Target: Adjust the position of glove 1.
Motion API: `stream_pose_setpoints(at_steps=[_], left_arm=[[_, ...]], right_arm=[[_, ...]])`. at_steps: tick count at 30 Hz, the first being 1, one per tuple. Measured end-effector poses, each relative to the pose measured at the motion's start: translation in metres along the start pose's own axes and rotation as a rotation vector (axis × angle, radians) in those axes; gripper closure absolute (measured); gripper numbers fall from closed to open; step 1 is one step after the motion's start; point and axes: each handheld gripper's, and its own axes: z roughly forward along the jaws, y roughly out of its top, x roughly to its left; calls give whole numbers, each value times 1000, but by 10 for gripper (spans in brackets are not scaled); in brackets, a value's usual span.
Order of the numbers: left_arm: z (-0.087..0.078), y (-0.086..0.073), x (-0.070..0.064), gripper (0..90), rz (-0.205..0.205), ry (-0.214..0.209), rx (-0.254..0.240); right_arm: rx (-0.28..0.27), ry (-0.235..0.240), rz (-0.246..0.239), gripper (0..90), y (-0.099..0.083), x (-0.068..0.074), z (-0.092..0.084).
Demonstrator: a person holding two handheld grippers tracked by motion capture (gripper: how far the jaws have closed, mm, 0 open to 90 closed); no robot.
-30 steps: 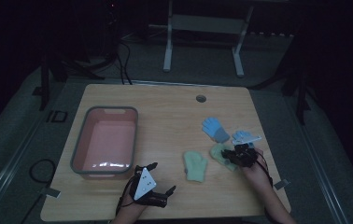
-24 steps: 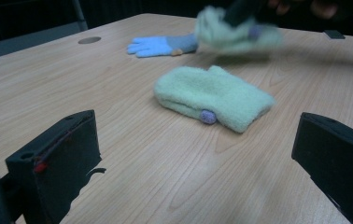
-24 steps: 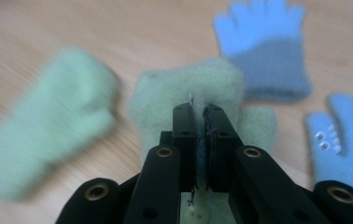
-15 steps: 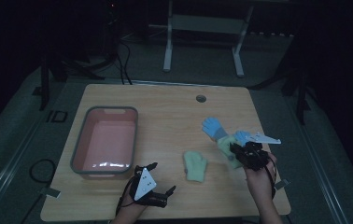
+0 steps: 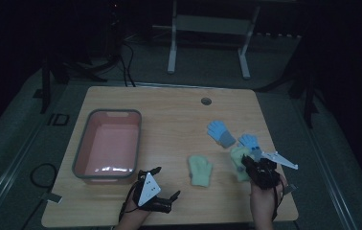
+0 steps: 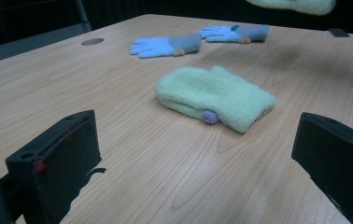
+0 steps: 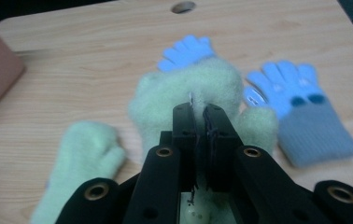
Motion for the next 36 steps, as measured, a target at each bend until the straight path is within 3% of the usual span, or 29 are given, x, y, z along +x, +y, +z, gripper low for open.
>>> stream_pose_setpoints(at_steps=[1, 7, 13, 18, 19, 21, 27, 31, 32, 33, 36], left_arm=[[0, 0, 0, 12, -1, 2, 1], [1, 0, 0, 12, -3, 17, 0], [1, 0, 0, 12, -1, 15, 2], [2, 1, 0, 12, -1, 17, -1], [2, 1, 0, 12, -1, 16, -2], [2, 1, 0, 12, 2, 12, -1], [2, 1, 0, 12, 3, 9, -2], [2, 1, -1, 12, 7, 6, 0], [2, 1, -1, 12, 7, 6, 0], [2, 1, 0, 12, 5, 6, -1], [2, 1, 0, 11, 3, 5, -2]], right_arm=[[14, -2, 31, 845, -8, -3, 4], [71, -25, 72, 844, -34, -6, 25], [96, -82, 62, 823, -42, -9, 44], [115, -88, 53, 782, -46, -10, 51], [121, -92, 20, 744, -44, -11, 53], [131, -83, 22, 715, -42, -11, 53], [145, -52, -35, 645, -30, -12, 46], [126, -46, -186, 616, -12, -9, 36], [126, -46, -186, 616, -12, -9, 36], [129, -24, -245, 607, -8, -8, 34], [145, 18, -305, 606, -2, -10, 32]])
